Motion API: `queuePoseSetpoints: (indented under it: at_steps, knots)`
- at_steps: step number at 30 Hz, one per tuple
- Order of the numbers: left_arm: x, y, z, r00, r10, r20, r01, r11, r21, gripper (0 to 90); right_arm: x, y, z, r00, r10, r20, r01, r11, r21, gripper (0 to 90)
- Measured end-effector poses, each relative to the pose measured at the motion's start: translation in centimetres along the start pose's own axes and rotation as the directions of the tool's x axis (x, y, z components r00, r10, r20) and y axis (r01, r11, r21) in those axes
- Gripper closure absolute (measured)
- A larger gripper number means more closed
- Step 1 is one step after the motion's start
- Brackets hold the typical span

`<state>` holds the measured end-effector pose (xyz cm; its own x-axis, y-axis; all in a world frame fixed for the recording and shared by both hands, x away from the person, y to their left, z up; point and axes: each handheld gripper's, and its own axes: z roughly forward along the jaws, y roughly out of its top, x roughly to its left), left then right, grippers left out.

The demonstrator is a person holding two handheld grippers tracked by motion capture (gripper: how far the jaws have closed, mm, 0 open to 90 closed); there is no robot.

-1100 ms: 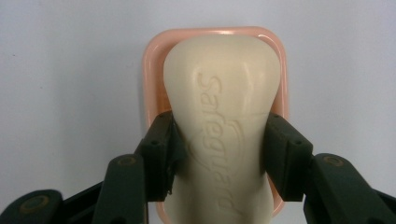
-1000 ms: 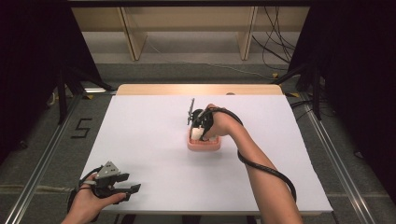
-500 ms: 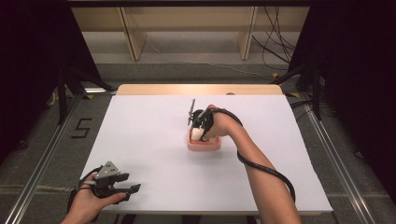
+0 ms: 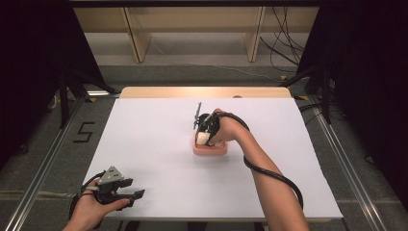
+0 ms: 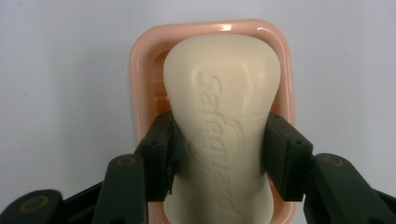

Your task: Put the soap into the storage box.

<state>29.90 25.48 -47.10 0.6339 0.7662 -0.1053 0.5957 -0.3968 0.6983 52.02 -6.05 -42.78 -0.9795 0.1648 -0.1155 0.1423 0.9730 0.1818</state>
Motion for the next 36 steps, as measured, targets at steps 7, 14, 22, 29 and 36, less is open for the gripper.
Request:
queuePoseSetpoints:
  at_steps: [7,14,22,29,36]
  knots:
    - [0.0,0.0,0.0,1.0,0.006,0.0,-0.006,1.0,0.006,34.9,-0.2,-0.1,0.0,1.0,-0.008,0.0,0.008,1.0,0.002,50.3]
    - [0.0,0.0,0.0,1.0,0.006,0.0,-0.006,1.0,0.006,34.9,-0.6,-0.2,0.3,0.9973,-0.073,0.012,0.073,0.997,-0.005,50.3]
    - [-0.2,0.0,0.2,0.9997,-0.023,-0.007,0.023,0.9997,-0.01,34.9,-0.2,-0.1,-0.4,0.999,0.045,-0.005,-0.045,0.997,-0.061,43.5]
    - [-0.2,0.0,0.2,0.9997,-0.023,-0.007,0.022,0.9997,-0.008,34.9,0.2,-0.5,-0.8,0.9973,0.073,-0.007,-0.074,0.994,-0.079,39.0]
    - [-0.1,-0.1,0.2,0.9996,-0.025,-0.011,0.025,0.9997,-0.006,34.9,1.0,-1.6,-1.5,0.9925,0.122,0.006,-0.12,0.983,-0.138,36.1]
